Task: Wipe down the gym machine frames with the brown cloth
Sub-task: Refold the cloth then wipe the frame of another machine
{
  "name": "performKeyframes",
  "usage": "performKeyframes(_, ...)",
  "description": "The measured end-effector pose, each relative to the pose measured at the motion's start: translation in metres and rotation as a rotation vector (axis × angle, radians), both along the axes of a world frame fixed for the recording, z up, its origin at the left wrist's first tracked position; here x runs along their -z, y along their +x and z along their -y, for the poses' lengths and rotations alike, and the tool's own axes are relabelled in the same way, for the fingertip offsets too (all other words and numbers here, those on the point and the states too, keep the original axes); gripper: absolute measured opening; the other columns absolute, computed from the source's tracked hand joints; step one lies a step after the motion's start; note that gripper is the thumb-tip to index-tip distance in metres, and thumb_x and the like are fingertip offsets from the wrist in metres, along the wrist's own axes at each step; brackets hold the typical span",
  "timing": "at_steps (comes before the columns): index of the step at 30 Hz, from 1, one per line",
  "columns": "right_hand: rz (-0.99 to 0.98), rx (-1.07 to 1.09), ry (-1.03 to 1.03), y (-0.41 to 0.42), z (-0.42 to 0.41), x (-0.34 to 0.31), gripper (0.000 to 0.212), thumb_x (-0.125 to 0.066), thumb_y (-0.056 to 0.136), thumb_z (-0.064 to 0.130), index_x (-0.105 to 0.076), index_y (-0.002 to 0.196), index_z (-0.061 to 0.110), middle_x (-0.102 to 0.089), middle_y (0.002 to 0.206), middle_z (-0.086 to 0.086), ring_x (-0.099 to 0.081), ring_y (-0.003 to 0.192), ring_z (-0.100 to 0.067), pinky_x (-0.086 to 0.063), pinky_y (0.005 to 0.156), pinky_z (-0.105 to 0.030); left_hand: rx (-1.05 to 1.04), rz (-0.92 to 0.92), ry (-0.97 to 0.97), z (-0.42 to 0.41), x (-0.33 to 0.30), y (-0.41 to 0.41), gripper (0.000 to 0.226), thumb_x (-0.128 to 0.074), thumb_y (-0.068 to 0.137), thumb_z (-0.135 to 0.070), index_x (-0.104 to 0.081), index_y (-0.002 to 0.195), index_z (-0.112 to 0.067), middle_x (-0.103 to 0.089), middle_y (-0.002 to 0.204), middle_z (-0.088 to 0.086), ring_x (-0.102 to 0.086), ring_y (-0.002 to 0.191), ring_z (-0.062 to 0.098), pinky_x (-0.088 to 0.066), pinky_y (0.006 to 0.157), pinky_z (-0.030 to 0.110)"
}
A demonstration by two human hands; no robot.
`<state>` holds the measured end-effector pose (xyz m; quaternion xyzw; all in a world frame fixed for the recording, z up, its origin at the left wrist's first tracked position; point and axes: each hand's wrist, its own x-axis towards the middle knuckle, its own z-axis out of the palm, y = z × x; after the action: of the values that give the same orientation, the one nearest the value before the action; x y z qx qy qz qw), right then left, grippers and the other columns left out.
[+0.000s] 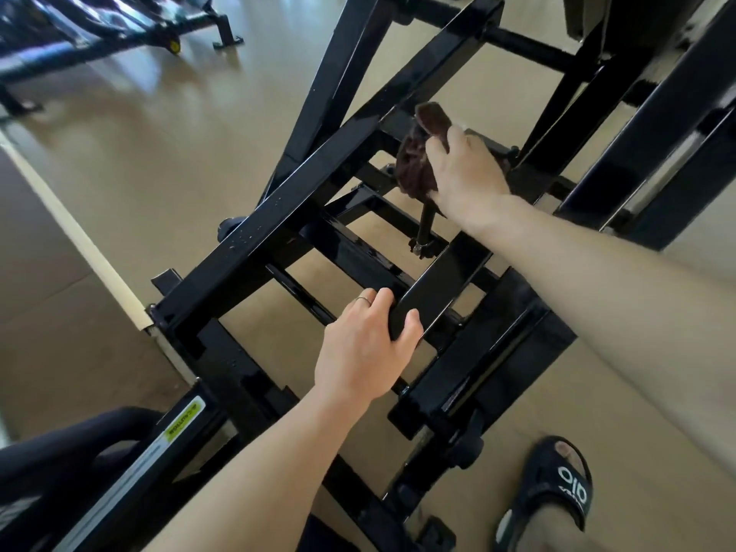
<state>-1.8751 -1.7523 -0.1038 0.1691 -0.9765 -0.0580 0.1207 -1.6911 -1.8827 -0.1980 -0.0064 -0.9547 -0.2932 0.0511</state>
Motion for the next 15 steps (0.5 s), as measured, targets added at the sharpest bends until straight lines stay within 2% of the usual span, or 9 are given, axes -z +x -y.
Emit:
performKeyframes(2, 0.012, 0.008, -0.043, 0.024, -0.018, 0.001, 0.055, -0.074, 0.093, 0.019, -0.044, 0.137, 0.005, -0.045, 0.135, -0.025, -0.051, 0.122, -0.040, -0.045, 0.104, -0.046, -0.006, -0.005, -0.010, 0.001, 0.000, 0.002, 0.053, -0.025, 0.097, -0.064, -0.056, 0.113, -0.025, -0.057, 0.095, -0.009, -0.059, 0.079, 0.011, -0.059, 0.062, 0.033)
performKeyframes(6, 0.119, 0.050, -0.289, 0.052, -0.019, -0.008, 0.054, -0.070, 0.096, 0.030, -0.044, 0.137, 0.007, -0.046, 0.137, -0.023, -0.051, 0.124, -0.040, -0.046, 0.102, -0.046, 0.050, 0.046, 0.010, 0.004, -0.003, 0.006, 0.047, -0.031, 0.104, -0.058, -0.052, 0.126, -0.023, -0.059, 0.109, -0.004, -0.059, 0.091, 0.014, -0.059, 0.073, 0.035)
performKeyframes(8, 0.181, 0.015, -0.335, 0.063, -0.010, -0.004, 0.052, -0.070, 0.095, 0.033, -0.045, 0.134, 0.008, -0.046, 0.135, -0.021, -0.052, 0.122, -0.039, -0.047, 0.100, -0.046, 0.095, 0.028, 0.001, 0.020, -0.008, 0.008, 0.049, -0.027, 0.103, -0.060, -0.050, 0.128, -0.024, -0.059, 0.111, -0.005, -0.059, 0.090, 0.011, -0.058, 0.075, 0.031)
performKeyframes(11, 0.295, -0.042, -0.330, 0.077, 0.020, 0.016, 0.052, -0.070, 0.095, 0.037, -0.046, 0.132, 0.009, -0.047, 0.132, -0.019, -0.052, 0.119, -0.039, -0.047, 0.097, -0.047, 0.145, -0.033, -0.203, 0.076, -0.013, 0.017, 0.057, -0.022, 0.102, -0.059, -0.054, 0.129, -0.020, -0.063, 0.113, -0.003, -0.063, 0.094, 0.014, -0.055, 0.081, 0.031)
performKeyframes(13, 0.382, -0.036, -0.284, 0.078, 0.048, 0.033, 0.056, -0.066, 0.097, 0.041, -0.043, 0.138, 0.010, -0.047, 0.136, -0.018, -0.052, 0.122, -0.038, -0.047, 0.097, -0.046, 0.190, 0.017, -0.397, 0.119, -0.010, 0.028, 0.060, -0.020, 0.103, -0.056, -0.057, 0.131, -0.017, -0.066, 0.118, 0.000, -0.066, 0.102, 0.018, -0.055, 0.089, 0.036)
performKeyframes(15, 0.439, 0.002, -0.246, 0.074, 0.075, 0.048, 0.062, -0.064, 0.098, 0.043, -0.039, 0.144, 0.009, -0.046, 0.139, -0.019, -0.051, 0.125, -0.037, -0.048, 0.099, -0.047, 0.222, 0.122, -0.516, 0.154, 0.000, 0.042, 0.061, -0.016, 0.104, -0.056, -0.061, 0.125, -0.020, -0.068, 0.113, -0.003, -0.066, 0.102, 0.016, -0.053, 0.092, 0.036)
